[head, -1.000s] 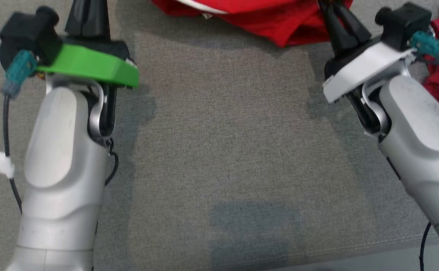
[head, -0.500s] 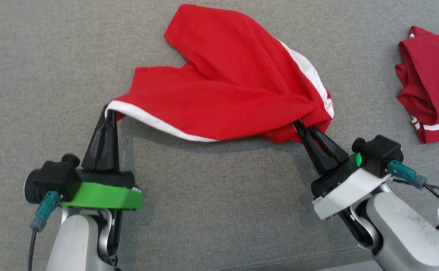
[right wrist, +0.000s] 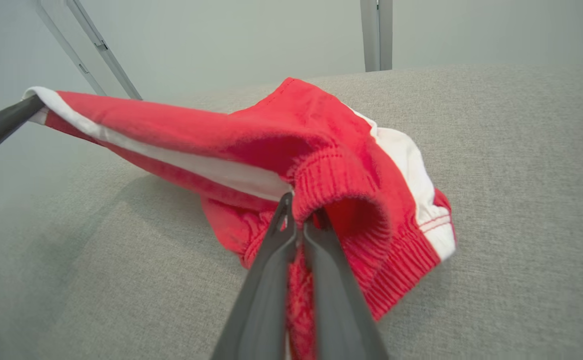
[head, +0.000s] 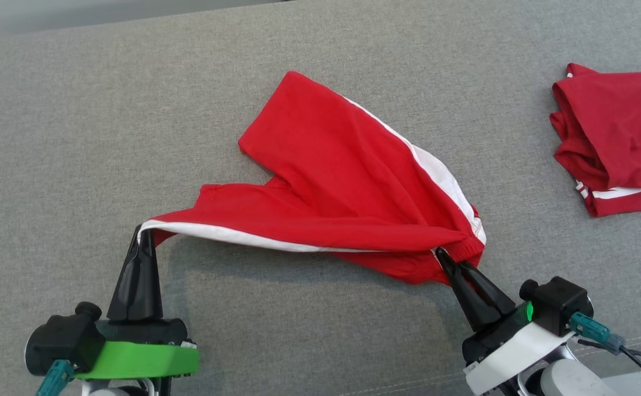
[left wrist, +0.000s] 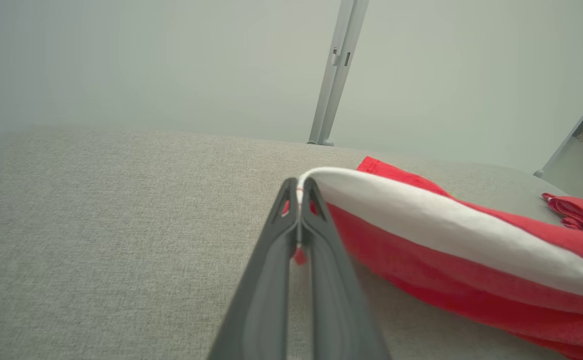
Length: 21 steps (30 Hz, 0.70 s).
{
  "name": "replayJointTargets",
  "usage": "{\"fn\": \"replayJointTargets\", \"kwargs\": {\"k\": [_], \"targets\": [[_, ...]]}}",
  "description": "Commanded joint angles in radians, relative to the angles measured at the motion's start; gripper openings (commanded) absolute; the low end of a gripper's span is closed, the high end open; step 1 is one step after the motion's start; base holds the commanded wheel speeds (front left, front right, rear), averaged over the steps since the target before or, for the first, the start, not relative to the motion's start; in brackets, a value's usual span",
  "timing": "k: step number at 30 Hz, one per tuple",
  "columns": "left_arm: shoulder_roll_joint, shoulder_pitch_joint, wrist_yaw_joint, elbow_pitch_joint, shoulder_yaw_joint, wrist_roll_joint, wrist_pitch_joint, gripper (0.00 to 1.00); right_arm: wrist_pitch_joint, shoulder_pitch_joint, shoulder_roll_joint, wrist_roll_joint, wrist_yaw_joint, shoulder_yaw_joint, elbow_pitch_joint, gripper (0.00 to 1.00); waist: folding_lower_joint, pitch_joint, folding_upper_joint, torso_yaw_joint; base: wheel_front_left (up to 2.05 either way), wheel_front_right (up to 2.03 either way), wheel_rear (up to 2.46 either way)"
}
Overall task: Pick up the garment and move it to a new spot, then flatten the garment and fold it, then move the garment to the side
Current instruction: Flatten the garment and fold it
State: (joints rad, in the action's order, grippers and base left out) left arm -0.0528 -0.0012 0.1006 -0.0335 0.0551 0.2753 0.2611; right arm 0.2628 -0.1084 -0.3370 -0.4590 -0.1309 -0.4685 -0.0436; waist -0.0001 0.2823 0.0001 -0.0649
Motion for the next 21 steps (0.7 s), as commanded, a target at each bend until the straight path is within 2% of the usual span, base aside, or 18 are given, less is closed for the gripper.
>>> {"fn": "replayJointTargets", "kwargs": {"k": [1,7,12,21], "targets": [[0.001,0.003,-0.005,-0.016,0.0,0.002,0.003,0.0,0.004,0.013,0.002,0.013,0.001,0.008,0.006,0.0,0.0001,-0.001,-0.0001,0.0,0.0,0.0,0.0],[0.001,-0.011,-0.006,-0.034,0.005,-0.016,0.004,0.0,0.004,0.014,0.013,0.019,0.001,0.01,0.014,0.0,0.0001,-0.002,-0.0001,-0.018,0.0,0.0,0.0],[-0.014,-0.073,0.005,-0.033,0.028,-0.04,0.004,0.0,0.004,0.004,0.04,-0.004,0.001,0.055,0.004,0.0,0.0001,0.009,-0.0001,-0.032,0.0,0.0,0.0],[-0.055,-0.387,0.024,0.072,0.145,-0.064,-0.082,0.0,0.004,-0.075,0.1,-0.077,0.001,0.119,-0.103,0.0,0.0001,0.078,-0.0001,-0.068,0.0,0.0,0.0]]}}
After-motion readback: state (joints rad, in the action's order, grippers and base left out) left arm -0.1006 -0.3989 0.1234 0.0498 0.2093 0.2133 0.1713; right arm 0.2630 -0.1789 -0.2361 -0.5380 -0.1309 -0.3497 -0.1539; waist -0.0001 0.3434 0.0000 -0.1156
